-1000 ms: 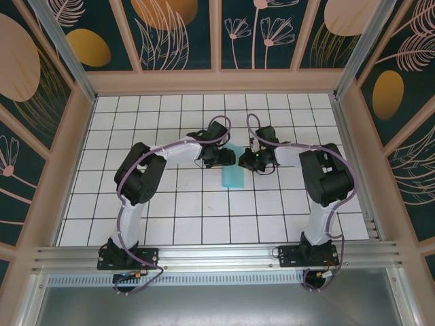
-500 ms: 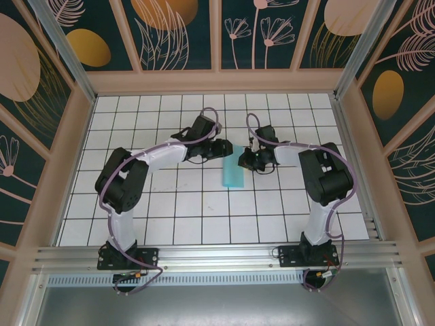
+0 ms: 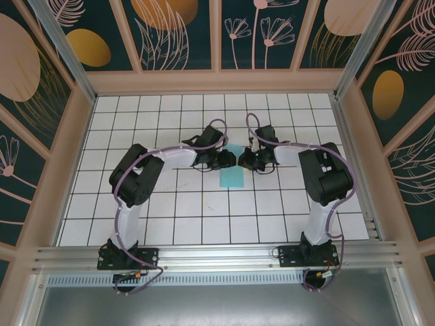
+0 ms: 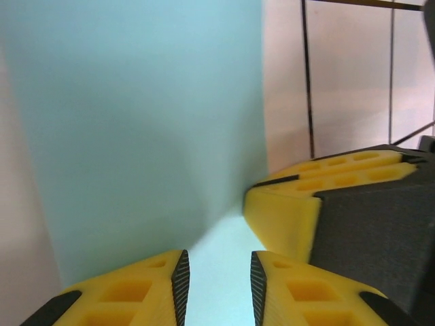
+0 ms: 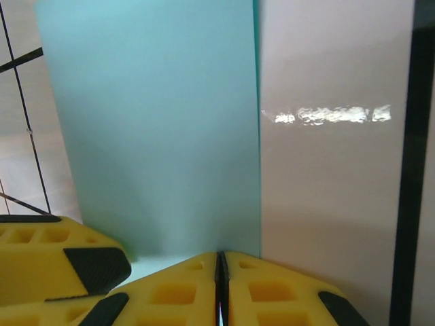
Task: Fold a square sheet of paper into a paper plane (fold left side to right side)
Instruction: Hold the square sheet of paper at the center of the table, then first fold the square sheet of paper in half at the center of the table.
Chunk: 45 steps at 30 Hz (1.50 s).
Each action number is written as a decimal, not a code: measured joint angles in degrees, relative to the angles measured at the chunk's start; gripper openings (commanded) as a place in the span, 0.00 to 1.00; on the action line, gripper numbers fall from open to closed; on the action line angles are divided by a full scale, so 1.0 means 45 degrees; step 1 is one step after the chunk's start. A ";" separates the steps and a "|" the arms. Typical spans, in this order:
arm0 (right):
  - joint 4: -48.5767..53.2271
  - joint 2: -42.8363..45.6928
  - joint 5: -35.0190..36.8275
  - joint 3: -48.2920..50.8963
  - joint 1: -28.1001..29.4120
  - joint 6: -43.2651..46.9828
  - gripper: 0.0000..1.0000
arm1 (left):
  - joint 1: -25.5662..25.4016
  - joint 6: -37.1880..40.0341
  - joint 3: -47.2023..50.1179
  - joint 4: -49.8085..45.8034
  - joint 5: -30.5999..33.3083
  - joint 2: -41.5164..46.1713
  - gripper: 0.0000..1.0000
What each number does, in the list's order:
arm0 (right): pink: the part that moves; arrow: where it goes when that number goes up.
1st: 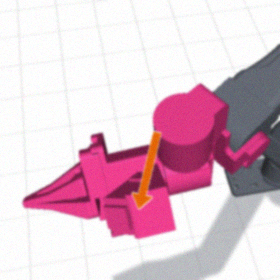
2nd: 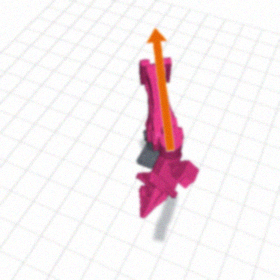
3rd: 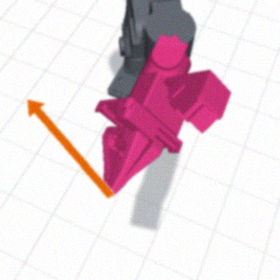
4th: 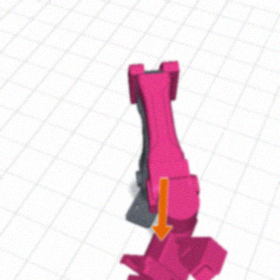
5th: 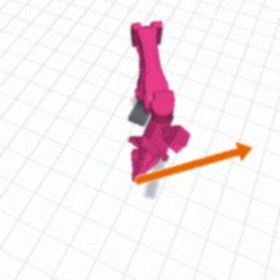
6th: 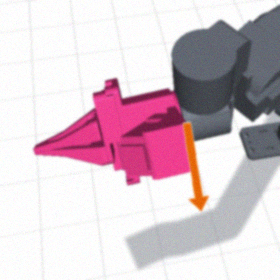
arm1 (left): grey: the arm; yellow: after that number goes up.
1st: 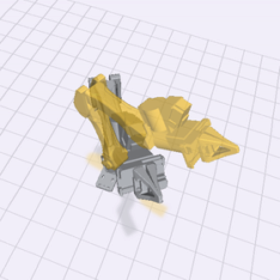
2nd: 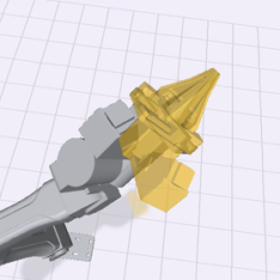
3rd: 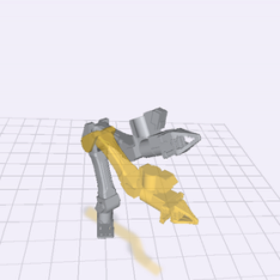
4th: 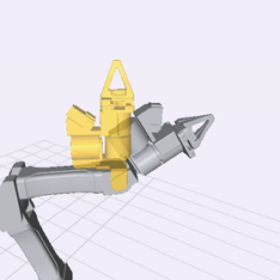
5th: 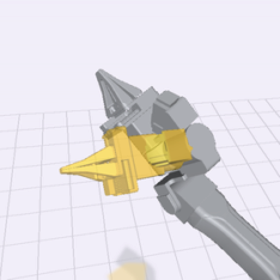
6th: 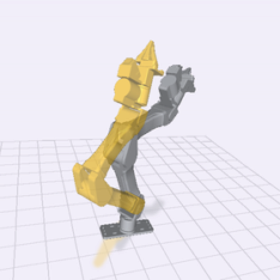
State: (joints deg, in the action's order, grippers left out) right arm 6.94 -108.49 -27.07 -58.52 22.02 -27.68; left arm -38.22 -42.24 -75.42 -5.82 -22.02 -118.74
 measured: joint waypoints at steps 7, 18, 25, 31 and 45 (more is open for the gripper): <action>-0.0005 0.0000 -0.0005 0.0000 0.0000 0.0092 0.13 | 0.0000 0.0044 0.0253 -0.0053 0.0345 -0.0049 0.31; -0.0053 0.0432 -0.0714 0.0034 -0.0534 0.0087 0.13 | 0.0015 0.0039 0.0549 0.0461 0.0272 -0.0044 0.30; -0.0219 0.0772 -0.1243 -0.0559 -0.0787 0.0049 0.11 | 0.0015 0.0039 0.0563 0.0491 0.0272 -0.0044 0.30; -0.0534 -0.0189 -0.1525 -0.1549 -0.0471 -0.0112 0.11 | 0.0015 0.0039 0.0563 0.0495 0.0272 -0.0044 0.30; -0.0476 -0.2098 -0.1409 -0.2497 0.0015 -0.0248 0.12 | 0.0010 0.0321 0.0573 0.0544 0.0189 -0.0029 0.33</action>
State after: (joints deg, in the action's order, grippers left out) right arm 4.80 -117.93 -33.41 -69.76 22.09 -28.80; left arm -38.17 -40.80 -72.84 -3.38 -21.17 -118.87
